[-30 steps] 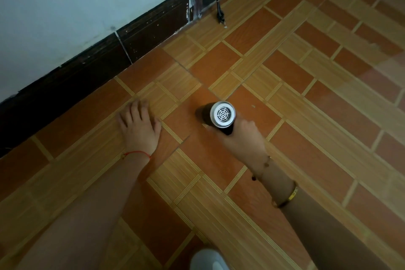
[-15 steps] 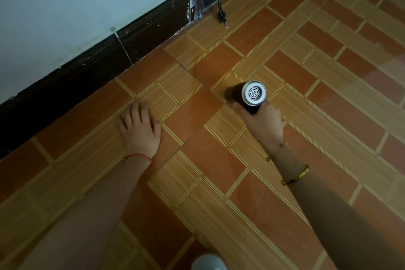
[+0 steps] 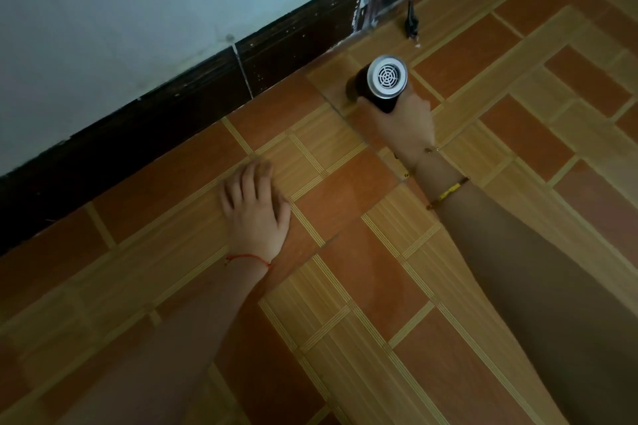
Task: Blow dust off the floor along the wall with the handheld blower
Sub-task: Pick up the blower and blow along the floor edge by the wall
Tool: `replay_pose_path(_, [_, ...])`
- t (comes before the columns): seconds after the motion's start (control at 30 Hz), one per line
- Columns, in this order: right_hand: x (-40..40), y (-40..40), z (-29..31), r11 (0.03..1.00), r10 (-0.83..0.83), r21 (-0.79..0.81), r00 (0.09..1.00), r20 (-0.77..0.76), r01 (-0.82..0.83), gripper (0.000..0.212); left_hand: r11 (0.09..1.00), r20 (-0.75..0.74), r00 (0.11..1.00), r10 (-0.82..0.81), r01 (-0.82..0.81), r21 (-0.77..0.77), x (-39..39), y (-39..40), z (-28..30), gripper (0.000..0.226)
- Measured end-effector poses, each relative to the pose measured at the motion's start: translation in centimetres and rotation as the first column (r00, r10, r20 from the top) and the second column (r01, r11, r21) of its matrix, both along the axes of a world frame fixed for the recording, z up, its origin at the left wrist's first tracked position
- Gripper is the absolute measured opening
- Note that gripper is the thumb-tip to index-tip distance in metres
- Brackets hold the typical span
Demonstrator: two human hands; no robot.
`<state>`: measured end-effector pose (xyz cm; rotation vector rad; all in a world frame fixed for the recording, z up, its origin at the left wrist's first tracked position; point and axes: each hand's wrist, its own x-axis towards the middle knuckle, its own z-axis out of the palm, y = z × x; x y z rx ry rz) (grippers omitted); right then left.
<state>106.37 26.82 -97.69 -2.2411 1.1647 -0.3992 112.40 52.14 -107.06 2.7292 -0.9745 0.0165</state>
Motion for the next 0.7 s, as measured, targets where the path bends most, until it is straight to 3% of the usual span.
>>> replay_pose_path(0.17, [3.6, 0.9, -0.1, 0.997, 0.066, 0.04, 0.998, 0.016, -0.067, 0.071, 1.0, 0.002, 1.0, -0.002, 0.002, 0.014, 0.1, 0.0, 0.1, 0.055])
replay_pose_path(0.37, [4.0, 5.0, -0.3, 0.928, 0.369, 0.057, 0.929, -0.021, -0.367, 0.053, 0.999, -0.031, 0.999, -0.014, 0.013, -0.041, 0.1, 0.2, 0.1, 0.052])
replay_pose_path(0.57, [0.9, 6.7, 0.1, 0.966, 0.256, 0.028, 0.966, -0.031, -0.255, 0.067, 0.999, -0.071, 0.997, 0.01, -0.014, -0.046, 0.2, 3.9, 0.9, 0.048])
replay_pose_path(0.7, [-1.3, 9.0, 1.0, 0.954, 0.298, 0.027, 0.954, -0.027, -0.297, 0.063, 0.993, -0.07, 0.992, 0.104, -0.107, -0.047, 0.2, 7.9, 1.0, 0.048])
